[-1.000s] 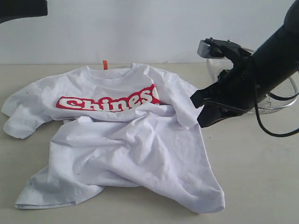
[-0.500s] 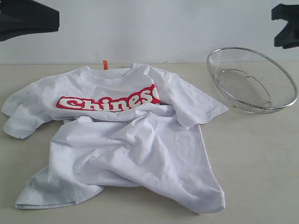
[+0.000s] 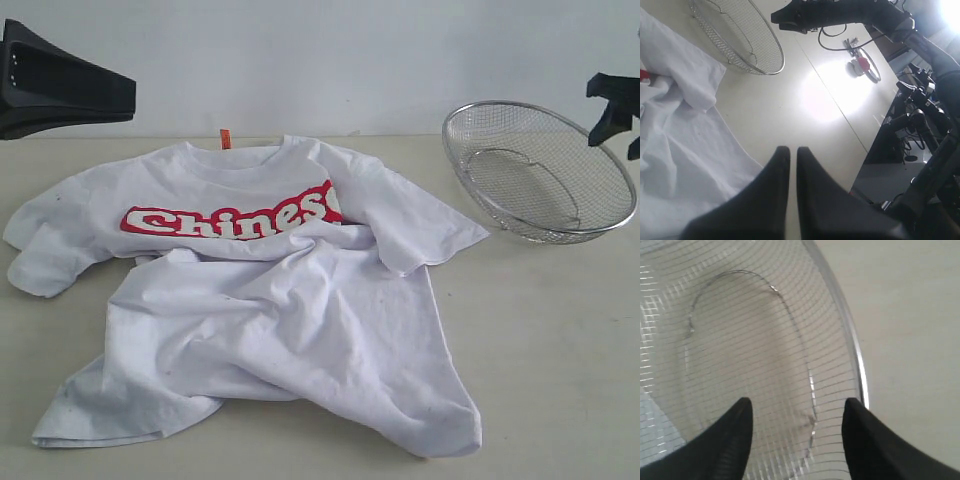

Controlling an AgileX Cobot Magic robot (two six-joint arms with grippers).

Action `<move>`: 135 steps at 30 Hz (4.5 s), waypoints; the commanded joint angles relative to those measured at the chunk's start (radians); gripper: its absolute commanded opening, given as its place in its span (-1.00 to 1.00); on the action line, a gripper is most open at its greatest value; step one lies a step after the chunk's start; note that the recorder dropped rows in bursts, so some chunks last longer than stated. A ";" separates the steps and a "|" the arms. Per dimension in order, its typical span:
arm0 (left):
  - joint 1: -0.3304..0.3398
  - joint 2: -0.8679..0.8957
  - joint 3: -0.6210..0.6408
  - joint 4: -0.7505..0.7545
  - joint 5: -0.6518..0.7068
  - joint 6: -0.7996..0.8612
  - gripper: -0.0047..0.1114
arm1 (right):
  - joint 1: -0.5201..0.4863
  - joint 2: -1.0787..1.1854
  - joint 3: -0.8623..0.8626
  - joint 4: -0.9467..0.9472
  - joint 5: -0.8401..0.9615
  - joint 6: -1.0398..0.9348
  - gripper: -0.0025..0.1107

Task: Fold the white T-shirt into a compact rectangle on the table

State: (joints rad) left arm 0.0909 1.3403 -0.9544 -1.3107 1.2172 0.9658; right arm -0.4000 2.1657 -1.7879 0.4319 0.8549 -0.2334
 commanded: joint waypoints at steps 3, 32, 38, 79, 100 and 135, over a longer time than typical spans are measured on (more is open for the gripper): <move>-0.008 -0.008 0.002 0.003 0.004 0.015 -0.83 | -0.055 0.019 -0.041 -0.046 0.007 -0.003 -0.10; -0.008 -0.008 0.002 0.001 0.004 0.015 -0.83 | -0.049 0.114 -0.039 -0.079 0.017 -0.052 -0.96; -0.008 -0.008 0.002 0.001 0.004 0.015 -0.83 | -0.060 0.114 -0.100 -0.135 0.062 -0.054 -0.96; -0.008 -0.008 0.002 0.001 0.004 0.167 -0.83 | -0.149 -0.159 -0.119 0.089 0.194 -0.001 -0.35; -0.190 -0.008 0.060 0.472 0.004 -0.139 -0.84 | 0.545 -0.610 0.858 0.409 0.004 -0.385 -0.96; -0.254 0.245 0.283 0.866 -0.419 -0.507 -0.84 | 0.653 -0.608 1.003 0.416 -0.138 -0.422 -0.96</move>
State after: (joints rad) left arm -0.1588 1.5468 -0.6749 -0.4485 0.8096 0.4656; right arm 0.2492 1.5693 -0.7864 0.8454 0.7249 -0.6540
